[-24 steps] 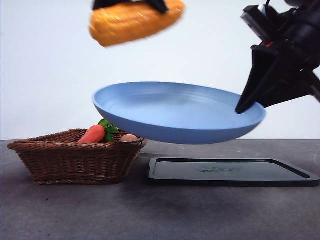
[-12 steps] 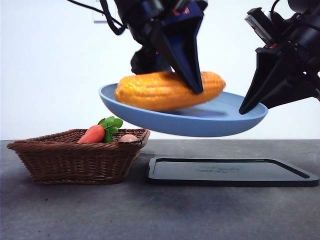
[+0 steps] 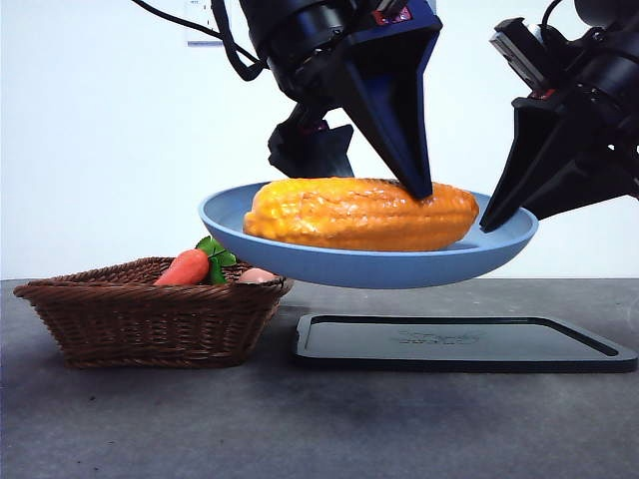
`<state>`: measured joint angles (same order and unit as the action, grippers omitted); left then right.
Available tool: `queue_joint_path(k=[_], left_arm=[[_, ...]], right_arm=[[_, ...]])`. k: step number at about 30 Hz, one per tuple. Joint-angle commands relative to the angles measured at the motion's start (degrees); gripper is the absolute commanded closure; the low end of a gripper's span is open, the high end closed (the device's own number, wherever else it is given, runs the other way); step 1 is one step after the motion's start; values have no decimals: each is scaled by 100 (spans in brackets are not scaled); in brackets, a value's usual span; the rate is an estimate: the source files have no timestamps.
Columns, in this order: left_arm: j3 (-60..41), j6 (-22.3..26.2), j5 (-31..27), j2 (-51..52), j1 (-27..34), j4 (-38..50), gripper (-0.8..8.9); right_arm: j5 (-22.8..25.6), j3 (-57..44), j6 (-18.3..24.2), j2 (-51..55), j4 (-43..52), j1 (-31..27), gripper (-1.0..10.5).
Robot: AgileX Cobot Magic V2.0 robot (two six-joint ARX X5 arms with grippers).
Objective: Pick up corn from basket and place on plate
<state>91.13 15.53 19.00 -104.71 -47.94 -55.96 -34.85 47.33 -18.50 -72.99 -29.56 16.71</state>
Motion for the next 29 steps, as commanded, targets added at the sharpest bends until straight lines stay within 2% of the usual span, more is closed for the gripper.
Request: queue_joint_path(k=[1, 15, 22, 29], left_arm=[[118, -17, -20, 55, -50, -68, 407], [741, -76, -20, 1292, -7, -321, 407], [1054, -267, -22, 1720, 9, -315, 408], [1161, -323, -22, 2046, 9, -323, 409]], right_arm=[[-92, 114, -28, -37, 79, 22, 945], [50, 114, 7, -39, 140, -164, 945], [79, 120, 4, -125, 487, -728, 945], [76, 264, -17, -855, 820, -1327, 945]])
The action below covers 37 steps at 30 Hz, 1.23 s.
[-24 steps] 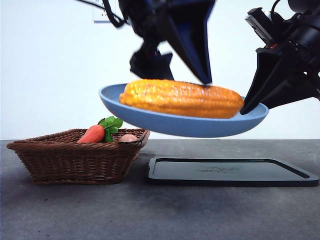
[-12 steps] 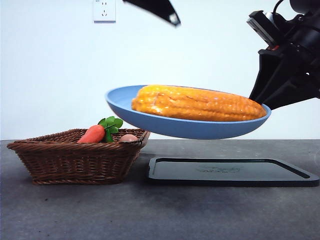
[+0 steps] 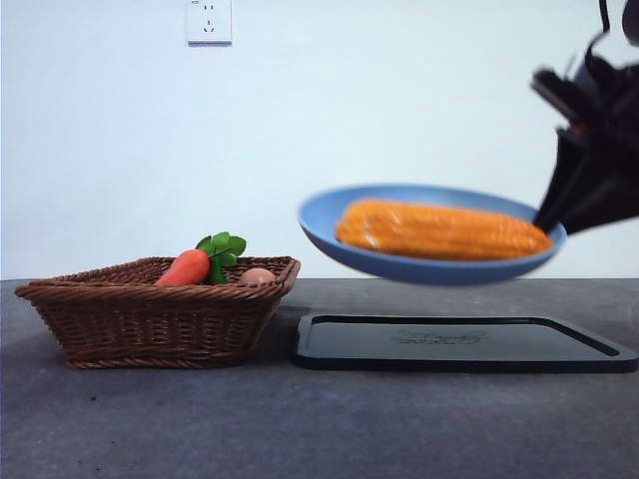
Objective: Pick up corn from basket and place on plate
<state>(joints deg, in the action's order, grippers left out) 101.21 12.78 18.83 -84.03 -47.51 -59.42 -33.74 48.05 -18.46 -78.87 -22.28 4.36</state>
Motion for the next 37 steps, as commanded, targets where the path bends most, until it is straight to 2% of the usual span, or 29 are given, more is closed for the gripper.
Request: queue_joint_path(k=[1, 12, 24, 28, 31, 34, 37], left_arm=[[153, -55, -4, 9, -35, 17, 409], [153, -219, -2, 87, -42, 13, 409], [151, -299, -2, 87, -42, -26, 409], [151, -302, -4, 87, -42, -109, 409], [153, -332, -2, 87, -42, -127, 409], [151, -341, -4, 87, -42, -127, 409], [151, -341, -4, 87, -42, -127, 409]], right_arm=[[-33, 260, -20, -404, 105, -149, 945], [-37, 1169, -20, -1829, 103, -348, 945], [-26, 1239, 11, -2304, 37, -348, 945], [162, 1239, 111, -2306, -81, -337, 945], [271, 1239, 136, -2337, -175, -330, 900], [267, 1239, 138, -2371, -256, -330, 805], [256, 1239, 205, -2369, -286, -330, 777]])
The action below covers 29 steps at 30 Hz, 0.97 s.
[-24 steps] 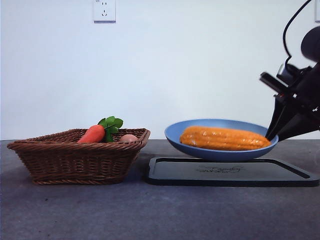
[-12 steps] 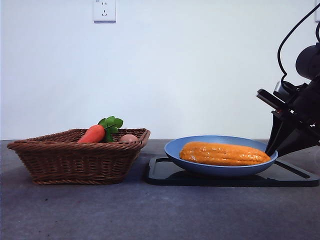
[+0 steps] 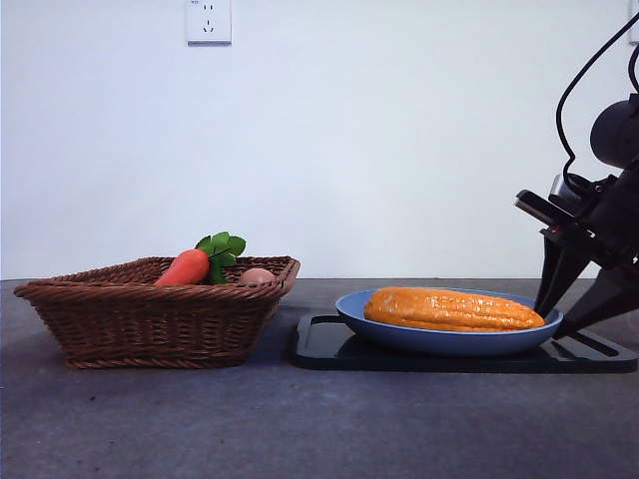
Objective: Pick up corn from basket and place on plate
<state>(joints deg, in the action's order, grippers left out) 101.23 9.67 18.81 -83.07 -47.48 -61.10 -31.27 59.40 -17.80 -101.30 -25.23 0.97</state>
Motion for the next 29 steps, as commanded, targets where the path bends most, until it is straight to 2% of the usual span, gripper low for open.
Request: queue_joint_path(k=[1, 7, 13, 20, 29], left_arm=[[151, -31, -2, -9, -44, 42, 409], [151, -31, -2, -9, -44, -22, 409], [149, -9, -2, -9, -42, -79, 409], [149, -9, -2, -9, -42, -85, 409], [149, -9, -4, -9, -42, -107, 427]], right_arm=[[-20, 105, 153, -120, 11, 7, 775], [-20, 107, 201, 168, -22, -94, 747], [-22, 114, 299, 1005, -337, -326, 747], [-31, 116, 1027, 2592, -1598, -343, 747], [-70, 116, 1353, 4638, -2946, 151, 747]])
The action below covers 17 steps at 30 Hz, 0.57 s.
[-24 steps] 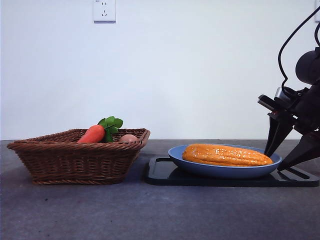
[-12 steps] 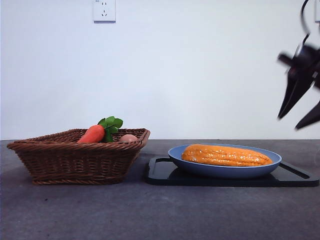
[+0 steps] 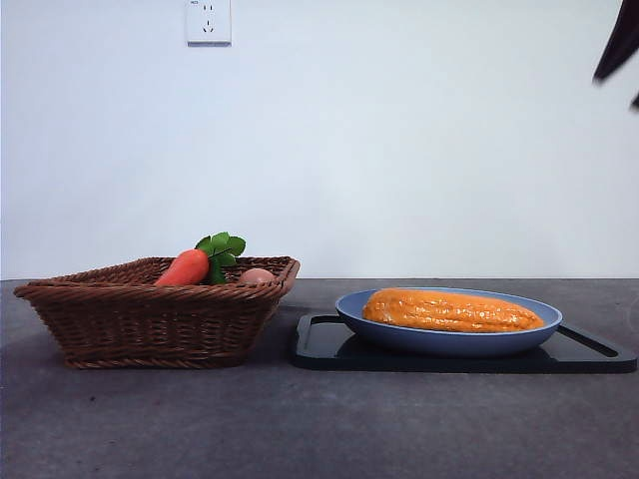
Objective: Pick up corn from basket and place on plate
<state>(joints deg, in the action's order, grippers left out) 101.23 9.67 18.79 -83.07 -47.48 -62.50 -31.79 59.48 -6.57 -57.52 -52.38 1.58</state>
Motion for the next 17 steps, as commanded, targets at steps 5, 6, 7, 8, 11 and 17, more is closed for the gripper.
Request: queue_joint_path(k=[5, 6, 7, 8, 11, 17], left_arm=[[149, -9, -4, -9, -42, 31, 530], [149, -9, -4, -9, -42, 31, 557], [149, -9, -2, -9, -42, 31, 580], [149, -9, -2, -9, -42, 28, 605], [149, -9, -2, -9, -42, 31, 708], [149, -7, -2, -9, -42, -2, 807]], right_arm=[[-15, 107, 299, 990, -835, 332, 747], [-15, 107, 299, 1117, -944, 374, 748], [-15, 107, 299, 1217, -1021, 404, 755], [-15, 107, 304, 1276, -1073, 424, 770], [-15, 107, 385, 1429, -1220, 468, 873], [-15, 105, 706, 1504, -1434, 479, 945]])
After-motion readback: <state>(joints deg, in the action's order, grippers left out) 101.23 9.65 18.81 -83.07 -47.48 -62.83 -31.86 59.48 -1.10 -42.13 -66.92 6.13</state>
